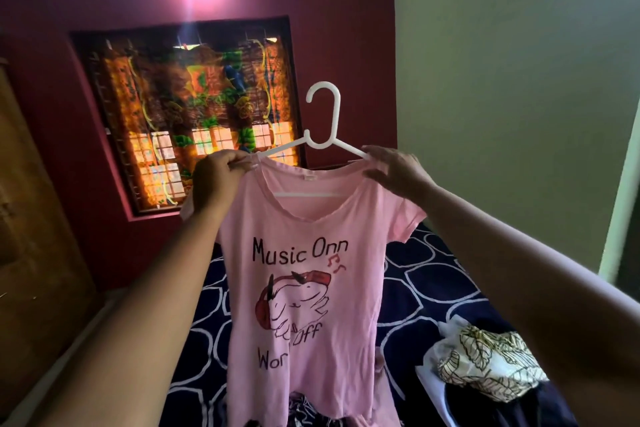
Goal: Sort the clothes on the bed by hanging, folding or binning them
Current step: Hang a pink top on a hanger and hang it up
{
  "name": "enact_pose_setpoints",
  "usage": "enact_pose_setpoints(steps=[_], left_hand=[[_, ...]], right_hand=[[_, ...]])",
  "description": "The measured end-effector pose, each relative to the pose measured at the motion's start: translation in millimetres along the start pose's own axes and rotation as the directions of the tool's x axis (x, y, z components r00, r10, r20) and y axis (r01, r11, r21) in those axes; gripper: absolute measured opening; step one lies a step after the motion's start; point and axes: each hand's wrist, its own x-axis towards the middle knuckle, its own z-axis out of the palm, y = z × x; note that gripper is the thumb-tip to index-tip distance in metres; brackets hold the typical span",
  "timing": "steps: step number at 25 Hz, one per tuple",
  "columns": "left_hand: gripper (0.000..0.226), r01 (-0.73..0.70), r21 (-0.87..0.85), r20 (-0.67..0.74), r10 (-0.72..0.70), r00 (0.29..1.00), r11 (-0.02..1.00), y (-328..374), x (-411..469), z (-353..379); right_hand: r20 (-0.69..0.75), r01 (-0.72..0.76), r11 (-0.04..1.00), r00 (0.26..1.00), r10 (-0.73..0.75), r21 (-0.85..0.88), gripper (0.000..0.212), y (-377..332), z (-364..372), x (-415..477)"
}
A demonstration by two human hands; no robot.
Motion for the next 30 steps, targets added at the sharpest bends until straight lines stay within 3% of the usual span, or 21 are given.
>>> enact_pose_setpoints(steps=[2, 4, 8, 11, 13, 14, 15, 17, 18, 19, 20, 21, 22, 24, 25, 27, 28, 30], left_hand=[[0.019, -0.022, 0.008, -0.017, 0.022, 1.0, 1.0, 0, -2, -1], [0.024, -0.042, 0.069, -0.039, 0.045, 0.998, 0.997, -6, -9, 1], [0.064, -0.098, 0.427, -0.049, 0.132, 0.99, 0.899, -13, -57, 16], [0.075, -0.186, 0.484, 0.082, 0.167, 0.983, 0.855, -21, -113, 38], [0.077, -0.346, 0.504, 0.337, 0.188, 0.922, 0.791, -39, -146, 55], [0.079, -0.455, 0.497, 0.493, 0.191, 0.849, 0.739, -51, -164, 63], [0.08, -0.585, 0.465, 0.663, 0.177, 0.728, 0.665, -63, -181, 69], [0.075, -0.828, 0.304, 0.919, 0.084, 0.385, 0.471, -85, -216, 77], [0.072, -0.909, 0.153, 0.983, 0.039, 0.182, 0.387, -93, -230, 80], [0.07, -0.953, 0.011, 0.999, 0.04, 0.024, 0.303, -97, -238, 82], [0.068, -0.974, -0.08, 0.993, 0.101, -0.06, 0.21, -94, -240, 84], [0.067, -0.987, -0.097, 0.97, 0.236, -0.064, 0.129, -90, -235, 88], [0.066, -0.992, -0.054, 0.914, 0.406, -0.004, 0.111, -81, -225, 93], [0.067, -0.962, 0.097, 0.662, 0.706, 0.254, 0.255, -43, -189, 100], [0.07, -0.913, 0.155, 0.522, 0.753, 0.401, 0.378, -22, -170, 104], [0.072, -0.756, 0.221, 0.349, 0.674, 0.652, 0.616, 13, -148, 110], [0.072, -0.682, 0.251, 0.327, 0.603, 0.728, 0.687, 21, -144, 116], [0.077, -0.595, 0.33, 0.482, 0.411, 0.774, 0.733, 23, -146, 132]], right_hand=[[0.009, -0.051, 0.995, 0.999, 0.052, -0.089, 0.024, -6, 7, 4], [-0.074, -0.129, 0.992, 0.989, 0.128, -0.013, 0.021, -10, 13, 3], [-0.138, -0.112, 0.991, 0.983, 0.122, 0.075, 0.024, -24, 18, 3], [-0.154, -0.067, 0.994, 0.985, 0.08, 0.086, 0.025, -33, 8, 13], [-0.169, -0.03, 0.997, 0.985, 0.042, 0.072, 0.024, -37, -1, 20], [-0.176, -0.02, 0.998, 0.984, 0.03, 0.059, 0.025, -38, -5, 24], [-0.182, -0.018, 0.999, 0.983, 0.027, 0.047, 0.025, -39, -8, 26], [-0.191, -0.044, 0.998, 0.98, 0.05, 0.036, 0.026, -40, -11, 27], [-0.194, -0.063, 0.997, 0.979, 0.069, 0.036, 0.026, -39, -12, 26], [-0.189, -0.083, 0.996, 0.978, 0.088, 0.038, 0.026, -39, -12, 25], [-0.181, -0.098, 0.994, 0.978, 0.104, 0.039, 0.026, -40, -12, 24], [-0.173, -0.11, 0.993, 0.978, 0.115, 0.037, 0.026, -41, -12, 24], [-0.167, -0.117, 0.993, 0.979, 0.12, 0.029, 0.026, -43, -13, 24], [-0.158, -0.106, 0.994, 0.982, 0.102, -0.012, 0.028, -49, -16, 24], [-0.152, -0.09, 0.995, 0.985, 0.083, -0.039, 0.028, -52, -16, 24], [-0.147, -0.064, 0.996, 0.988, 0.055, -0.061, 0.029, -56, -17, 24], [-0.154, -0.062, 0.997, 0.987, 0.053, -0.055, 0.029, -58, -18, 24], [-0.162, -0.061, 0.997, 0.985, 0.055, -0.036, 0.029, -62, -20, 25]])
